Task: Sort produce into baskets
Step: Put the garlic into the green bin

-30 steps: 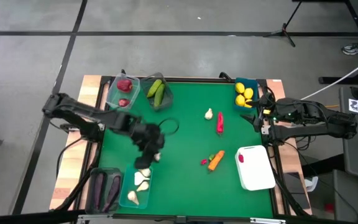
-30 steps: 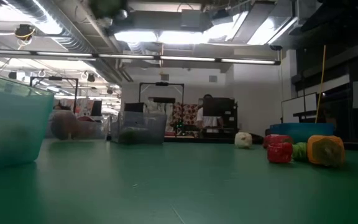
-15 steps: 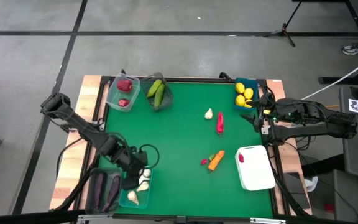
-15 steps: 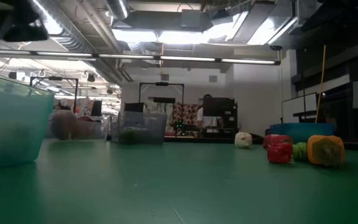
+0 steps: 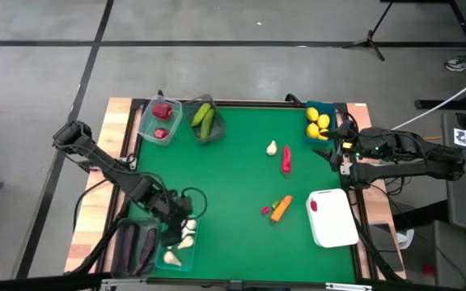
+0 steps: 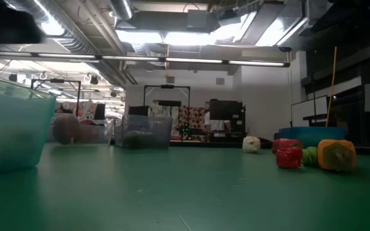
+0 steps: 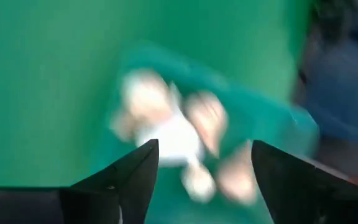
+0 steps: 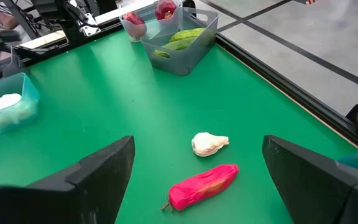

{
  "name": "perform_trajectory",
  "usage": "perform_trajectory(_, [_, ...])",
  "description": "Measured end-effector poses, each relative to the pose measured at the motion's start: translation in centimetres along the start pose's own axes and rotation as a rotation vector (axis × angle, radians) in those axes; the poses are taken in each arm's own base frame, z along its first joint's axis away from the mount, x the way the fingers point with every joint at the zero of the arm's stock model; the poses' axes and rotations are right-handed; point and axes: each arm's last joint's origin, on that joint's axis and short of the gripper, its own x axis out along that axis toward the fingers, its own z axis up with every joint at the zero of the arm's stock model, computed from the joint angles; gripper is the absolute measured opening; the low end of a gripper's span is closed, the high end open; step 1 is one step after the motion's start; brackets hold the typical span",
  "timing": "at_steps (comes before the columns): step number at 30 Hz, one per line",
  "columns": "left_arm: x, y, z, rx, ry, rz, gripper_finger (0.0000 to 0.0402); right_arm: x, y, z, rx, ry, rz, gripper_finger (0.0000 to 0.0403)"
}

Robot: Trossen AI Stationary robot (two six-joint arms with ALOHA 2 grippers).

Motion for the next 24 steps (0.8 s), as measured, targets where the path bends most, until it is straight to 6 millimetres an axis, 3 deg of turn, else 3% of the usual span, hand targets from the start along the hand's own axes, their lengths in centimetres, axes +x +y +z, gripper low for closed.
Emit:
perform_trajectory(5, [-0.4, 1.8, 3.3, 0.164, -0.308, 0.212, 0.0255, 0.0, 0.0, 0.0, -0.001, 0.0, 0.0, 0.0351])
perform_trajectory(15, [-0.5, 7.2, 14.0, 0.418, -0.779, 0.414, 0.0255, 0.0, 0.0, 0.0, 0.0, 0.0, 0.0, 0.0351])
perform_trajectory(18, [0.3, 9.8, 16.6, 0.461, -0.834, 0.415, 0.0255, 0.0, 0.0, 0.0, 0.001, 0.0, 0.0, 0.0351])
perform_trajectory(24, [3.2, 14.8, 20.4, 0.563, -0.96, 0.246, 0.0255, 0.0, 0.0, 0.0, 0.002, 0.0, 0.0, 0.0351])
